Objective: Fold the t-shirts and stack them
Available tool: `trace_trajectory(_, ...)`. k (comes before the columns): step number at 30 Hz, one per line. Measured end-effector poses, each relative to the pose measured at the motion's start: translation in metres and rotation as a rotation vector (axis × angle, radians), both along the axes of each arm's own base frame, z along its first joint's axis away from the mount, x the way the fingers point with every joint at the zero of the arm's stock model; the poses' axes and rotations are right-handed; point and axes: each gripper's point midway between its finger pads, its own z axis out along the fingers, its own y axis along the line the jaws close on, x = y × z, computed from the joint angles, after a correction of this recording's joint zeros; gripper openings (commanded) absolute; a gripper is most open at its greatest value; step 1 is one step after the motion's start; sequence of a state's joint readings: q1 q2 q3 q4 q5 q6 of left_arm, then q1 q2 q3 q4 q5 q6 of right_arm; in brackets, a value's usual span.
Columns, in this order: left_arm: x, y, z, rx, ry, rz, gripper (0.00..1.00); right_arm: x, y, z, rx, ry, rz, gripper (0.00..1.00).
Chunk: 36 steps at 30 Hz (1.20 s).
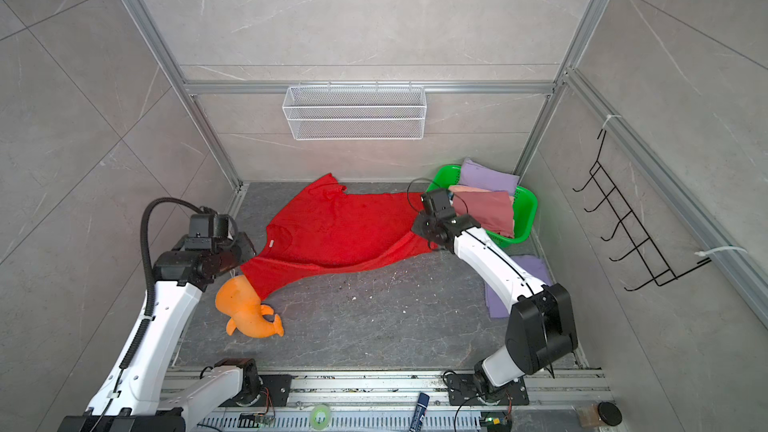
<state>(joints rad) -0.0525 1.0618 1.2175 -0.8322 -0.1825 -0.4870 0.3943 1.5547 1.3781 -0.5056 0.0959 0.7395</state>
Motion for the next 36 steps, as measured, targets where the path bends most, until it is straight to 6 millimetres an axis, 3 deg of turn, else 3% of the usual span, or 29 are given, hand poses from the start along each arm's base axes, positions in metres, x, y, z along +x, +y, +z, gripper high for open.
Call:
trace_trajectory(4, 0.026, -0.002, 0.081, 0.039, -0.235, -0.041, 0.0, 0.027, 0.014, 0.104, 0.065, -0.251, 0.042, 0.0)
trace_trajectory(8, 0.027, -0.002, 0.15, 0.094, -0.415, -0.074, 0.0, 0.025, 0.015, 0.172, 0.079, -0.408, 0.079, 0.0)
trace_trajectory(11, 0.014, 0.0, 0.193, 0.138, -0.521, -0.088, 0.0, 0.011, 0.012, 0.207, 0.075, -0.486, 0.111, 0.0)
trace_trajectory(14, -0.011, 0.003, 0.225, 0.186, -0.619, -0.089, 0.0, -0.012, 0.008, 0.241, 0.074, -0.569, 0.154, 0.0)
trace_trajectory(20, -0.062, 0.001, 0.31, 0.277, -0.888, -0.114, 0.0, -0.056, 0.005, 0.338, 0.107, -0.847, 0.238, 0.0)
trace_trajectory(22, -0.069, -0.002, 0.34, 0.304, -0.984, -0.128, 0.0, -0.061, 0.005, 0.365, 0.115, -0.935, 0.247, 0.0)
trace_trajectory(24, -0.061, -0.005, 0.364, 0.327, -1.049, -0.141, 0.0, -0.052, 0.01, 0.385, 0.117, -0.997, 0.249, 0.0)
trace_trajectory(27, -0.012, -0.013, 0.375, 0.347, -1.06, -0.175, 0.0, -0.021, 0.02, 0.401, 0.115, -1.051, 0.231, 0.0)
trace_trajectory(31, 0.094, -0.022, 0.35, 0.352, -0.963, -0.22, 0.0, 0.054, 0.039, 0.372, 0.069, -1.008, 0.172, 0.0)
trace_trajectory(34, 0.189, -0.022, 0.293, 0.339, -0.832, -0.243, 0.0, 0.112, 0.054, 0.34, 0.039, -0.969, 0.133, 0.0)
trace_trajectory(36, 0.233, -0.02, 0.257, 0.324, -0.753, -0.256, 0.0, 0.137, 0.06, 0.329, 0.037, -0.976, 0.118, 0.0)
